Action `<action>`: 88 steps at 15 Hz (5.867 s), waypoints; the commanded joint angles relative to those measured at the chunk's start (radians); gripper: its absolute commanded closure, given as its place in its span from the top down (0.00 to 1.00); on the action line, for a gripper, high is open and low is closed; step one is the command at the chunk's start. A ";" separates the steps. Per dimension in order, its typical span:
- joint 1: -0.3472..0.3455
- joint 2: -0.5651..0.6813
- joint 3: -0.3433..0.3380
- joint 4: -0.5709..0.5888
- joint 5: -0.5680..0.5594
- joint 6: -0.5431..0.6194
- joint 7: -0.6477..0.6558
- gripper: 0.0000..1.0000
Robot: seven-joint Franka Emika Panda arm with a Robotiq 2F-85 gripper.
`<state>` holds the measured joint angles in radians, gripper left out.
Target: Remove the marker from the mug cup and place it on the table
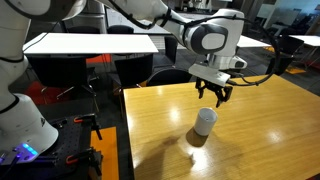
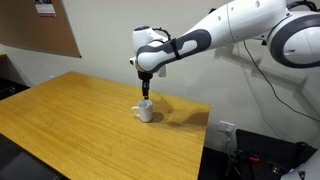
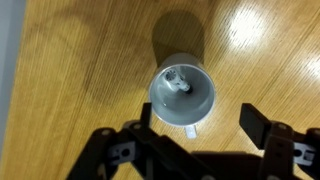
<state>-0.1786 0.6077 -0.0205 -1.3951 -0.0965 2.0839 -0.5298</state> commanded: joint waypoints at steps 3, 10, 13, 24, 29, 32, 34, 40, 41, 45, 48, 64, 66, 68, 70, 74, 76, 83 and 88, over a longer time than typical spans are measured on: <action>-0.005 0.001 0.008 0.004 -0.003 -0.004 0.001 0.97; -0.009 0.022 0.011 0.025 0.005 -0.004 -0.001 1.00; -0.009 0.024 0.010 0.015 0.000 0.019 -0.003 1.00; -0.023 0.053 0.012 0.012 0.003 0.100 -0.012 0.75; -0.030 0.081 0.015 0.023 0.003 0.098 -0.018 0.68; -0.031 0.092 0.016 0.025 0.003 0.100 -0.019 0.59; -0.032 0.098 0.017 0.027 0.004 0.101 -0.021 0.56; -0.038 0.124 0.025 0.056 0.009 0.113 -0.032 0.54; -0.040 0.131 0.027 0.063 0.011 0.110 -0.033 0.53; -0.048 0.157 0.032 0.091 0.015 0.099 -0.035 0.52; -0.050 0.175 0.034 0.108 0.015 0.087 -0.035 0.51; -0.037 0.214 0.028 0.186 -0.003 -0.027 -0.021 0.50; -0.034 0.217 0.026 0.202 -0.007 -0.052 -0.019 0.50; -0.031 0.223 0.024 0.218 -0.010 -0.076 -0.017 0.50; -0.030 0.230 0.022 0.235 -0.011 -0.097 -0.016 0.48; -0.029 0.250 0.021 0.272 -0.012 -0.136 -0.014 0.47; -0.030 0.262 0.022 0.289 -0.011 -0.150 -0.016 0.47; -0.028 0.292 0.020 0.335 -0.013 -0.184 -0.013 0.46; -0.026 0.308 0.018 0.370 -0.016 -0.219 -0.012 0.35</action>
<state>-0.2115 0.8906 0.0044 -1.0880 -0.1011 1.9216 -0.5302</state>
